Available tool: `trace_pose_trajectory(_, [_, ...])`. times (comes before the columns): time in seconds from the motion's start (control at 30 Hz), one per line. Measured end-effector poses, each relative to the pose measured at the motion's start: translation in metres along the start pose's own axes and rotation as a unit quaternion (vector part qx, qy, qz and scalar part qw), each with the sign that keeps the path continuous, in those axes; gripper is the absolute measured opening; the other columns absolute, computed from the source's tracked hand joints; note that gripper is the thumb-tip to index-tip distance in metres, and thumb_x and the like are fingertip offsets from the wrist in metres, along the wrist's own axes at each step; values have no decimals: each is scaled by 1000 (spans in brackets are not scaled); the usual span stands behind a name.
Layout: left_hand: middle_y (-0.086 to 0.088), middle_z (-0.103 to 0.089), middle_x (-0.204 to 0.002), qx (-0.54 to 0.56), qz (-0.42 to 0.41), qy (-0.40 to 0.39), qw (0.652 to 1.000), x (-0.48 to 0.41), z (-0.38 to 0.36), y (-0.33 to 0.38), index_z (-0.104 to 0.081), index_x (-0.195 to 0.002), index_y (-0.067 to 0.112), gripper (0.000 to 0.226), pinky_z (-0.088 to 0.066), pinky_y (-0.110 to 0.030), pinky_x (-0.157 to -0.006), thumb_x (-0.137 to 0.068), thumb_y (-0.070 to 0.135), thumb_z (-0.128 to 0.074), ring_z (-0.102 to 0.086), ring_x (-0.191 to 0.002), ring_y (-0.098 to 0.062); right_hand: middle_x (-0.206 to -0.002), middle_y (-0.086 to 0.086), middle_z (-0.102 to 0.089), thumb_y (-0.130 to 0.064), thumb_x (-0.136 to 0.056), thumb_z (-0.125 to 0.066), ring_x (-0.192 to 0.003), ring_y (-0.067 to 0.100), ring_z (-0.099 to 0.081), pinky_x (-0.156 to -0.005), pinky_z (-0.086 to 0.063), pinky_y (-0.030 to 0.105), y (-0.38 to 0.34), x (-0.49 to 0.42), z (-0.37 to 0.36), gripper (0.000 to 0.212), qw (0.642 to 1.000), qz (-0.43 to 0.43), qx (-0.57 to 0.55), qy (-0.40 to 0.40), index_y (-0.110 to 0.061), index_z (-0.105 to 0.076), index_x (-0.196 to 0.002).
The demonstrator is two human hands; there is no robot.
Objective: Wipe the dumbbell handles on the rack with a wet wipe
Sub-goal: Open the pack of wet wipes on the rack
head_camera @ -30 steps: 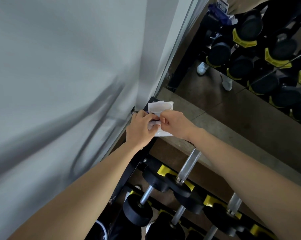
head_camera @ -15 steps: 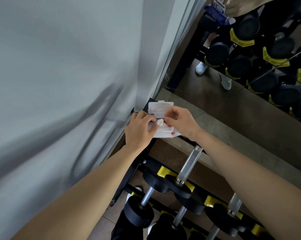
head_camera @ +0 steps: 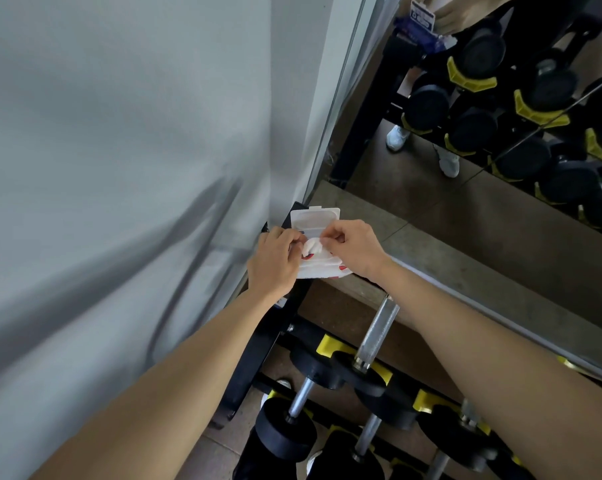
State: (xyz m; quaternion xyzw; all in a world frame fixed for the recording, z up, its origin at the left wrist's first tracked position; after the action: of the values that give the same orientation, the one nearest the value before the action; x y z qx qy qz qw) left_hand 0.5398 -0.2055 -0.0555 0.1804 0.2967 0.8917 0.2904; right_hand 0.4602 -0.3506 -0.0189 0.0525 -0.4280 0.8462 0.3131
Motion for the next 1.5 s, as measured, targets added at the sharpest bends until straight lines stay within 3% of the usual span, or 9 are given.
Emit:
trace_pose_trajectory(0.07, [11, -51, -112, -3, -8, -11, 1000, 3, 0, 2, -59, -116, 30, 21, -34, -24, -65, -95, 33, -58, -44, -107, -11, -90, 0, -64, -13, -98, -63, -83, 14, -60, -56, -60, 35, 4, -2, 0, 9, 1000, -22, -17, -10, -11, -72, -97])
trace_pose_trajectory(0.17, [13, -52, -109, -19, -28, -8, 999, 5, 1, 6, -54, -110, 33, 32, -43, -27, -66, -83, 36, -72, -47, -100, -10, -92, 0, -64, -14, -98, -62, -85, 16, -61, -57, -57, 28, 5, -5, -2, 8, 999, -29, -16, -9, -16, -68, -95])
trace_pose_trajectory(0.4, [11, -71, -106, 4, -27, 69, 997, 4, 15, 2, -68, -114, 26, 20, -48, -23, -66, -101, 39, -60, -64, -88, -8, -98, -9, -54, 1, -86, -69, -82, 9, -56, -69, -47, 10, -20, 9, -6, 27, 995, 91, 36, 35, -23, -62, -96])
trace_pose_trajectory(0.6, [9, -75, -99, 1, -48, 92, 995, 5, 22, 5, -78, -108, 30, 25, -47, -26, -62, -102, 44, -58, -65, -84, -12, -106, -9, -57, -16, -88, -73, -93, 12, -57, -83, -51, 26, -21, 9, -15, 14, 988, 100, 117, 21, -21, -74, -102])
trace_pose_trajectory(0.8, [11, -72, -91, 67, -23, 87, 994, 3, 24, 10, -73, -101, 22, 28, -38, -14, -60, -103, 44, -55, -60, -77, -6, -101, -11, -50, -33, -94, -70, -91, 7, -49, -68, -32, 12, -23, 8, -14, 15, 991, 62, 110, 50, -21, -79, -97])
trace_pose_trajectory(1.03, [11, -61, -98, 72, -5, 42, 997, 0, 9, 5, -66, -111, 27, 32, -58, -38, -74, -101, 54, -51, -59, -95, -13, -87, -2, -73, -15, -93, -69, -86, 13, -67, -79, -52, 22, -17, 10, -6, 9, 998, 14, -12, 58, -19, -76, -90])
trace_pose_trajectory(1.2, [6, -60, -107, 73, 11, 32, 997, 1, 7, 0, -64, -116, 31, 22, -60, -37, -77, -99, 43, -60, -61, -92, -13, -96, 1, -72, -16, -98, -63, -92, 17, -65, -72, -52, 23, -10, 11, 3, 14, 994, -42, -99, 33, -15, -77, -98])
trace_pose_trajectory(1.3, [7, -65, -110, 99, 25, 30, 994, 3, 9, 0, -64, -115, 34, 17, -55, -25, -70, -98, 38, -61, -61, -91, -10, -90, 0, -68, -14, -100, -59, -89, 17, -64, -64, -49, 21, -13, 12, 4, 14, 994, -51, -95, 23, -16, -72, -93])
trace_pose_trajectory(1.5, [20, -66, -93, 108, 38, 28, 993, 5, 11, 6, -61, -97, 36, 14, -54, -26, -72, -88, 41, -70, -61, -90, -7, -86, 4, -69, -14, -99, -58, -82, 17, -64, -53, -45, 17, -12, 11, 3, 16, 993, -66, -95, 19, -11, -71, -92])
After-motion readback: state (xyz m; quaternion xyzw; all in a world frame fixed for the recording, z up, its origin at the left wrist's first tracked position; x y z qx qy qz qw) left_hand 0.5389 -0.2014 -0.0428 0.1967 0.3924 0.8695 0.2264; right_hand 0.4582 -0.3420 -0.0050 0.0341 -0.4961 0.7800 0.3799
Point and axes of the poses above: each hand's wrist, its own x-axis away from the middle knuckle, its own z-axis out of the back of the hand, y = z × x, the point moved 7 cm from there along -x, towards the middle knuckle
